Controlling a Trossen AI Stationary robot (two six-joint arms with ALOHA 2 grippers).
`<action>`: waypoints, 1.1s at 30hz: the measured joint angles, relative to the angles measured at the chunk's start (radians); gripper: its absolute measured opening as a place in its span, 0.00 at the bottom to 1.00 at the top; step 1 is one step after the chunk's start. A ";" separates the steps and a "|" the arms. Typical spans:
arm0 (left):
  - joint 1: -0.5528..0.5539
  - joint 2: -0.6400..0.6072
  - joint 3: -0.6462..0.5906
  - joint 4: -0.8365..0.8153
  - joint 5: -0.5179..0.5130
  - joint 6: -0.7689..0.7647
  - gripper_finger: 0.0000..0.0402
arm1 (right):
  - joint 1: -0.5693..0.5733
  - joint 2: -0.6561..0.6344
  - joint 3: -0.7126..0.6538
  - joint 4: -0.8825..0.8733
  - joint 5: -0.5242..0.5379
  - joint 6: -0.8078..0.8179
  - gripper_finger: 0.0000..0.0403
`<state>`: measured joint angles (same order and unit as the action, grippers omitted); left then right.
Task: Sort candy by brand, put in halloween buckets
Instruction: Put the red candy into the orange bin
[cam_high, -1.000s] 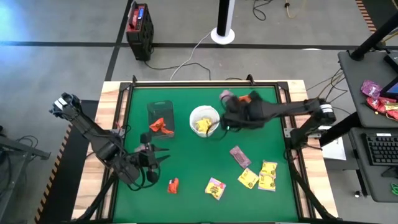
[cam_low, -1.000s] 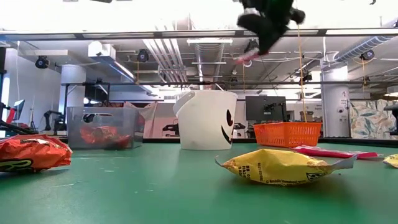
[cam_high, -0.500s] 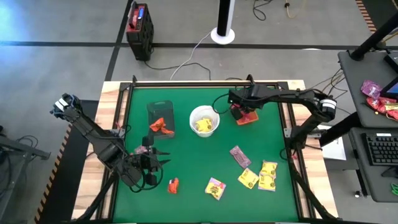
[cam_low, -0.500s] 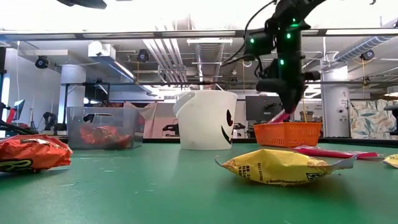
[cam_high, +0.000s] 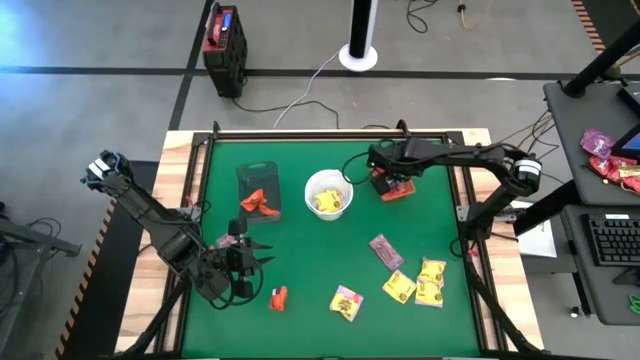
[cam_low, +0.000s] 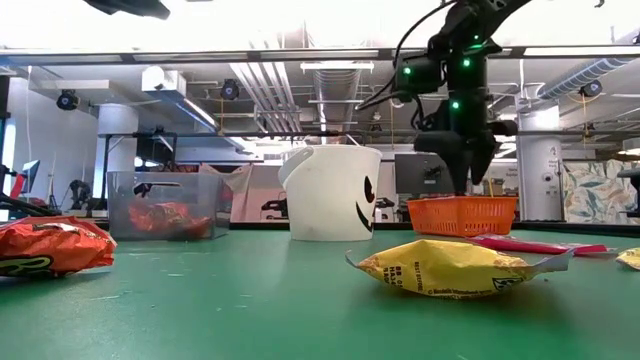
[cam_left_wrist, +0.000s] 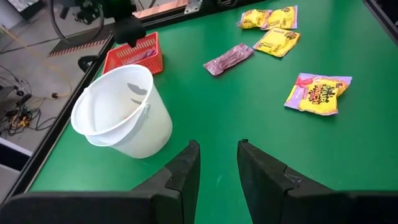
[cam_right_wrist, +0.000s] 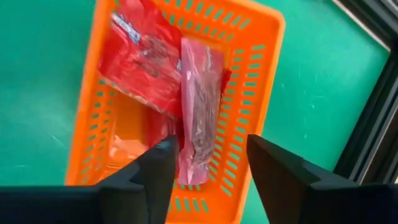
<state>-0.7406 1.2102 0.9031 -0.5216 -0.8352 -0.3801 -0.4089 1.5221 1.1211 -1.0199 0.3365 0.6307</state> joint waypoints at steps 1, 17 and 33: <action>0.000 0.000 0.000 -0.003 0.000 -0.008 0.23 | 0.002 -0.002 0.009 0.000 0.000 0.000 0.49; 0.027 0.086 -0.006 -0.600 0.599 -0.644 0.23 | 0.195 -0.091 0.091 0.112 -0.017 -0.045 0.52; 0.071 0.231 -0.124 -0.465 0.610 -0.450 0.43 | 0.239 -0.093 0.089 0.152 -0.012 -0.099 0.52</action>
<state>-0.6693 1.4409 0.7788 -0.9862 -0.2256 -0.8300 -0.1699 1.4288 1.2106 -0.8680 0.3244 0.5312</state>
